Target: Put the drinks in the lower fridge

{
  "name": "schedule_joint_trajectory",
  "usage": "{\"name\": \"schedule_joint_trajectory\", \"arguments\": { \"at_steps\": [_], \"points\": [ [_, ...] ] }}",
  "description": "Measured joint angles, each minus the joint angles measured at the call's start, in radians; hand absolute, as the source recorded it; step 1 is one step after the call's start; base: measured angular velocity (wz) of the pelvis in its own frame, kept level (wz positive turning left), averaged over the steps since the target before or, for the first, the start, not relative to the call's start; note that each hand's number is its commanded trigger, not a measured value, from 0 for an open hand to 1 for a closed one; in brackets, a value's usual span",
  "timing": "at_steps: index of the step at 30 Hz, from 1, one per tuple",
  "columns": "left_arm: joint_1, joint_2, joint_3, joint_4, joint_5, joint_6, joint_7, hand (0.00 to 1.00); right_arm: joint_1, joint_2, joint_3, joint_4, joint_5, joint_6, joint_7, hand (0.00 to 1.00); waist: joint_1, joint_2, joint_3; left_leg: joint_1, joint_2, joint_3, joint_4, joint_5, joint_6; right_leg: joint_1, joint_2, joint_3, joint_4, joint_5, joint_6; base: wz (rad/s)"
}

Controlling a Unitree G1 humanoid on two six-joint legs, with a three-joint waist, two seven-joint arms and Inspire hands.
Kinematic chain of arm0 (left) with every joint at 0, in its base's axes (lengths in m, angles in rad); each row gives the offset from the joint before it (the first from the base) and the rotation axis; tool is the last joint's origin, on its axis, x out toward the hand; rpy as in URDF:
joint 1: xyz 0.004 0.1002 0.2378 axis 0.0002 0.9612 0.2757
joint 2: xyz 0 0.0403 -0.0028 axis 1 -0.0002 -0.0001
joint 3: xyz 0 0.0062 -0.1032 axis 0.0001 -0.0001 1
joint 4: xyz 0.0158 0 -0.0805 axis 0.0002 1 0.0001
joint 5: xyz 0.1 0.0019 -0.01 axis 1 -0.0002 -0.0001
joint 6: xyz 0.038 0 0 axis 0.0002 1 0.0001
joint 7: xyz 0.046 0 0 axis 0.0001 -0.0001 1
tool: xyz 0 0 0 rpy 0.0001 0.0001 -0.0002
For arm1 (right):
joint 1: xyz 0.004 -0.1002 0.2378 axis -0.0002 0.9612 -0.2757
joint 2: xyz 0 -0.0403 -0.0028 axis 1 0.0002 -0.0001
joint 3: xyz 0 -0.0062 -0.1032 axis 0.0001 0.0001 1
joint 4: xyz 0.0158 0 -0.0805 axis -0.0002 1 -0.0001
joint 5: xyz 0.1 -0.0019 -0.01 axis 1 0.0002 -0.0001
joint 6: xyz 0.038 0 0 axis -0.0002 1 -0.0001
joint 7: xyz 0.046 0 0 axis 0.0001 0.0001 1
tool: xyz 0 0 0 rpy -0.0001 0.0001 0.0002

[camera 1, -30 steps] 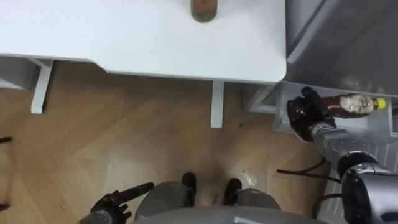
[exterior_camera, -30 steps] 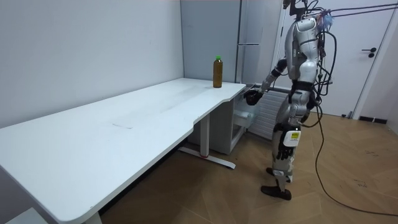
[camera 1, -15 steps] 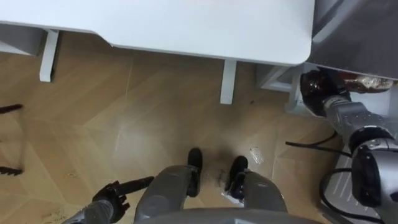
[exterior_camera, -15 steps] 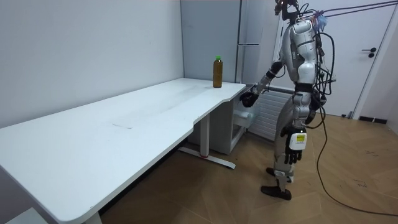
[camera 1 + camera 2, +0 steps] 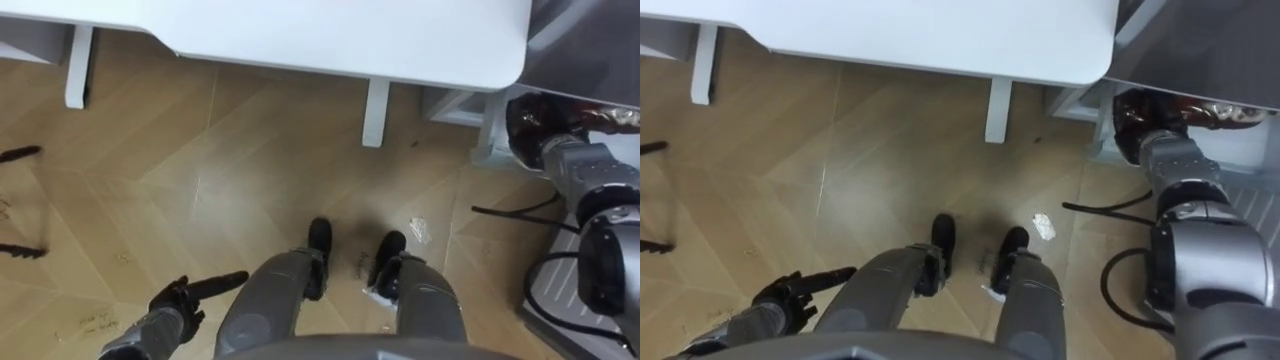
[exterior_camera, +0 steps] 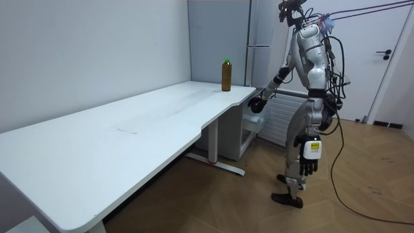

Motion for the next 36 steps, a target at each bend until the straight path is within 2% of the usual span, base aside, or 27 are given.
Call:
{"name": "schedule_joint_trajectory", "arguments": {
  "at_steps": [5, 12, 16, 28, 36],
  "points": [
    [0.000, 0.001, -0.007, 0.002, 0.000, 0.002, 0.000, 0.00, -0.020, -0.029, -0.039, 0.000, 0.063, -0.008, -0.052, 0.00, 0.001, 0.002, 0.0010, -0.003, -0.005, 0.001, 0.018, -0.001, 0.000, -0.007, -0.007, 0.004, 0.032, -0.013, -0.002, 0.04],
    [0.011, 0.001, -0.005, 0.011, 0.000, 0.001, 0.021, 0.00, -0.042, -0.054, -0.047, -0.002, 0.072, -0.036, -0.144, 0.00, 0.008, 0.022, 0.0002, -0.014, -0.003, 0.001, 0.037, -0.001, -0.001, -0.019, 0.003, 0.024, 0.039, -0.018, -0.003, 0.00],
    [0.011, 0.001, -0.005, 0.010, 0.000, -0.001, 0.041, 0.00, -0.042, -0.058, -0.047, -0.002, 0.078, -0.087, -0.181, 0.00, 0.005, 0.025, -0.0015, -0.011, -0.002, 0.007, 0.037, 0.000, -0.001, -0.019, 0.004, 0.029, 0.040, -0.018, -0.003, -0.03],
    [0.009, 0.003, -0.006, 0.010, 0.000, -0.004, 0.046, 0.00, -0.042, -0.068, -0.048, -0.003, 0.104, -0.129, -0.179, 0.00, 0.006, 0.044, -0.0112, -0.005, 0.003, 0.016, 0.031, 0.000, -0.001, -0.013, 0.004, 0.027, 0.034, -0.015, -0.005, -0.01],
    [0.007, 0.003, -0.006, 0.010, 0.000, -0.006, 0.045, 0.00, -0.037, -0.068, -0.048, -0.003, 0.103, -0.129, -0.179, 0.00, 0.005, 0.045, -0.0106, 0.007, 0.003, 0.016, 0.020, 0.000, -0.001, 0.000, 0.003, 0.024, 0.029, -0.014, -0.004, 0.00]
  ]
}}
